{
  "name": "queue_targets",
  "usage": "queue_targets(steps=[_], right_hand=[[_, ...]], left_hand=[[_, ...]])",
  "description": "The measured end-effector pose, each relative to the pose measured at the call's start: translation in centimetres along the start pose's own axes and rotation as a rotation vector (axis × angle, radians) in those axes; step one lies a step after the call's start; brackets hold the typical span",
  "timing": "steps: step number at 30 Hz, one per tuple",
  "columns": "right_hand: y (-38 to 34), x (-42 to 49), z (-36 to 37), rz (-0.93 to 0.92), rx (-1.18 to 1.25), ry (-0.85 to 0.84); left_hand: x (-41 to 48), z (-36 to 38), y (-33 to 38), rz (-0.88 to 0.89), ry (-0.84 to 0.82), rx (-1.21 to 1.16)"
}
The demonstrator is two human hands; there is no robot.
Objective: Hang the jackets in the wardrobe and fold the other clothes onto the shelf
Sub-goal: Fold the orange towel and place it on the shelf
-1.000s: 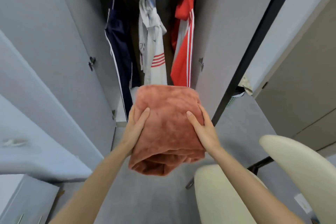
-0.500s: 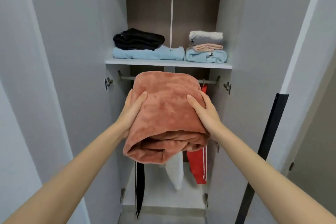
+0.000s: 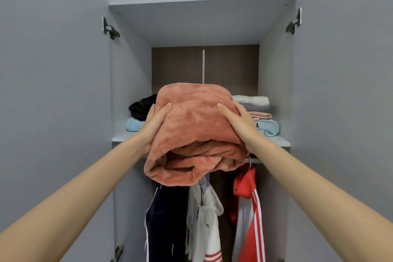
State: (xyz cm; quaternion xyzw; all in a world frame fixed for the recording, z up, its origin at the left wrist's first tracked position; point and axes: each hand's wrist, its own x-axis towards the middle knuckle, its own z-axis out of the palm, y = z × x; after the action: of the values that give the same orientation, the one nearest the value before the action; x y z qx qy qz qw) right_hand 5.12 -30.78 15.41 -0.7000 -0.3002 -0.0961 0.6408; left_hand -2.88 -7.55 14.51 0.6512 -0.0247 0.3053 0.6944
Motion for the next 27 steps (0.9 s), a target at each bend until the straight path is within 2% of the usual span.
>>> queue_targets(steps=[8, 15, 27], right_hand=[[0.5, 11.8, 1.6, -0.041, -0.058, 0.013], [2.4, 23.0, 3.9, -0.034, -0.077, 0.050], [7.7, 38.8, 6.3, 0.123, -0.149, 0.064]], left_hand=[[11.4, 0.2, 0.4, -0.001, -0.083, -0.067], [23.1, -0.5, -0.5, -0.068, -0.259, -0.131], [41.4, -0.7, -4.9, -0.229, -0.223, -0.104]])
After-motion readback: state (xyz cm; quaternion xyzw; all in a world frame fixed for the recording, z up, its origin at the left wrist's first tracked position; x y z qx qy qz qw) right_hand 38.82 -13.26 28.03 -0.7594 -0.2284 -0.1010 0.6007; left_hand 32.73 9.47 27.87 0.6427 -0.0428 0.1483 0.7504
